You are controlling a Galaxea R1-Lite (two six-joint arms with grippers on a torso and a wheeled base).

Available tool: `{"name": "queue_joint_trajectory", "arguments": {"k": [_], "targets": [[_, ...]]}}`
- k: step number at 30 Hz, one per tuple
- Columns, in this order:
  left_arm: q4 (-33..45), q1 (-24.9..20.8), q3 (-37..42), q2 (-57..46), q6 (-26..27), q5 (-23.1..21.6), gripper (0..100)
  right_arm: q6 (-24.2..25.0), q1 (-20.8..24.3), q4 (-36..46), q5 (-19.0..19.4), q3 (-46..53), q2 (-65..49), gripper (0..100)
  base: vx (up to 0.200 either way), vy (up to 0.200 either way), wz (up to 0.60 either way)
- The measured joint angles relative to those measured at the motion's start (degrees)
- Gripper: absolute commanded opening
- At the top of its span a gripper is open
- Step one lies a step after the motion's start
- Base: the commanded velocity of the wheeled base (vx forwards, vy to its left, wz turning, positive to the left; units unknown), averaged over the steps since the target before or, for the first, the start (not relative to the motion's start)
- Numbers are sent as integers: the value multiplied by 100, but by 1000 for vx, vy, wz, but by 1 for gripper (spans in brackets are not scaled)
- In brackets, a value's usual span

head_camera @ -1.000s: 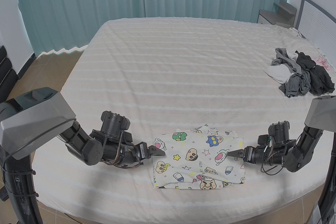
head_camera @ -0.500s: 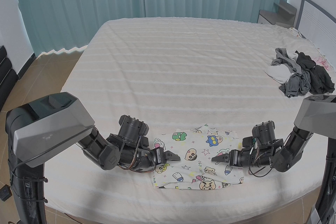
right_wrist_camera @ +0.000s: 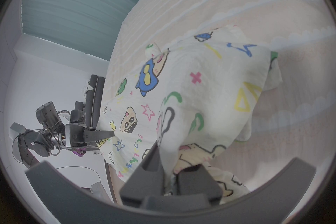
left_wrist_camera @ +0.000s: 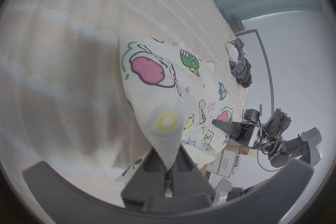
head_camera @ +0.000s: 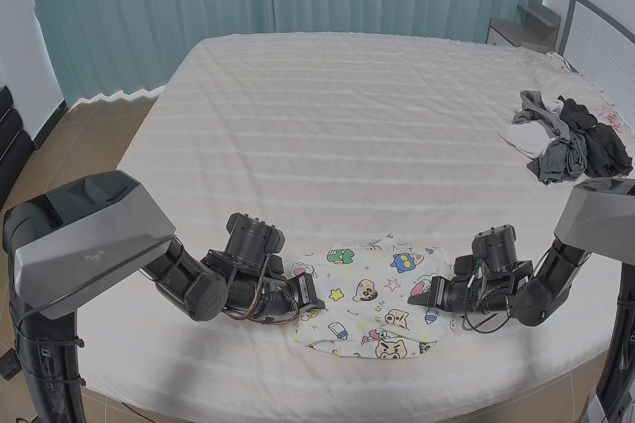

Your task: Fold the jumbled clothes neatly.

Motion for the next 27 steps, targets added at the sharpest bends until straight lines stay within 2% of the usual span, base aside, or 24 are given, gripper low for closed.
{"name": "queue_joint_trajectory", "arguments": {"k": [7,13,27], "targets": [[11,-30,30,-240,-296,11,0,121,0,-11,0,215,-385,0,0,0,0],[116,-74,41,-455,-563,12,0,137,28,-11,9,347,-662,0,0,-200,0],[145,-223,50,-689,-574,11,0,132,4,-183,-6,491,-870,0,0,-200,0]]}}
